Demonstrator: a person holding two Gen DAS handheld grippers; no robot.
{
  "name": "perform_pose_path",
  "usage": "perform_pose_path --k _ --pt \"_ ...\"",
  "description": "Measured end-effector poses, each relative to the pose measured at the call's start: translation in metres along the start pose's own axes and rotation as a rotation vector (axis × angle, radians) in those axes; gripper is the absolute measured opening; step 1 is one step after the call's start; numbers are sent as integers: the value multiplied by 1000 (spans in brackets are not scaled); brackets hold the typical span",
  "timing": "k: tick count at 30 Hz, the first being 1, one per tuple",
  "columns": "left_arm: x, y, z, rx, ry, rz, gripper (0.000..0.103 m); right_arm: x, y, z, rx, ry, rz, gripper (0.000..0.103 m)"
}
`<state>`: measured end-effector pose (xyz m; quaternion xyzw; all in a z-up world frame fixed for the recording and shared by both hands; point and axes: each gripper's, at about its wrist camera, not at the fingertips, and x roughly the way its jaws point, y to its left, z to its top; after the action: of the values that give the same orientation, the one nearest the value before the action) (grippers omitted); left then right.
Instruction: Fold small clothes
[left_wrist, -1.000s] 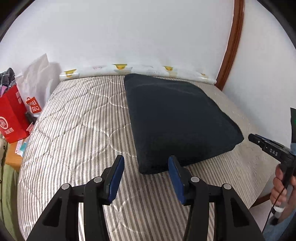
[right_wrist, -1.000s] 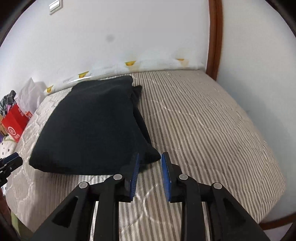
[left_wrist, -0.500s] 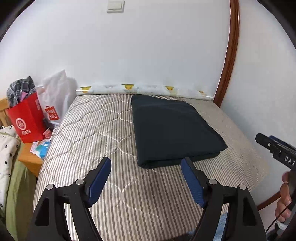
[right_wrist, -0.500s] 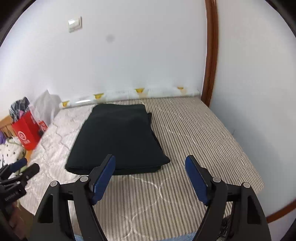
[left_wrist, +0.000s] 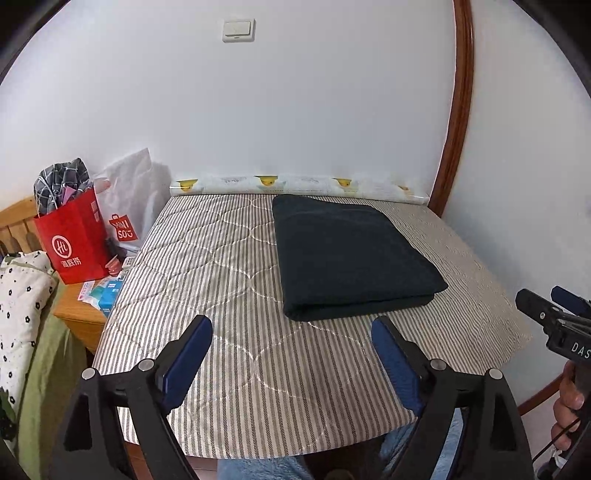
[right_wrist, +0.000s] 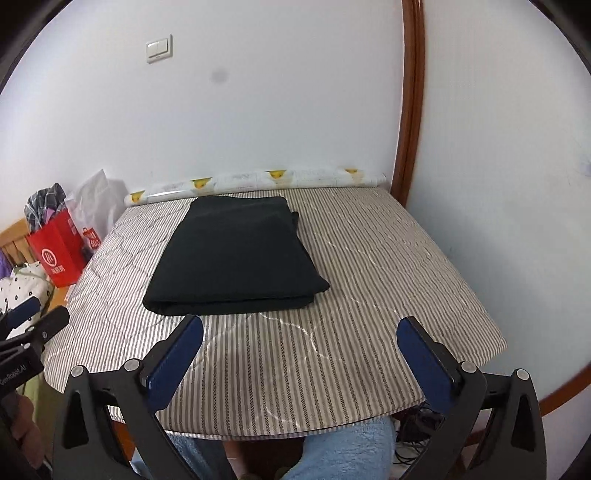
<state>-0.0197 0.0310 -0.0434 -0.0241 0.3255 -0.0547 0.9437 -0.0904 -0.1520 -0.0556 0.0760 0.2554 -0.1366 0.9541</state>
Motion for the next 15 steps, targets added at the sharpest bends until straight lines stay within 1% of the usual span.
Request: perform_pose_path --k 7,15 --pt "0 -2 0 10 1 13 88 5 1 -2 2 11 -13 103" --pt "-4 -2 0 12 -2 11 88 6 -3 -5 6 17 -20 103"
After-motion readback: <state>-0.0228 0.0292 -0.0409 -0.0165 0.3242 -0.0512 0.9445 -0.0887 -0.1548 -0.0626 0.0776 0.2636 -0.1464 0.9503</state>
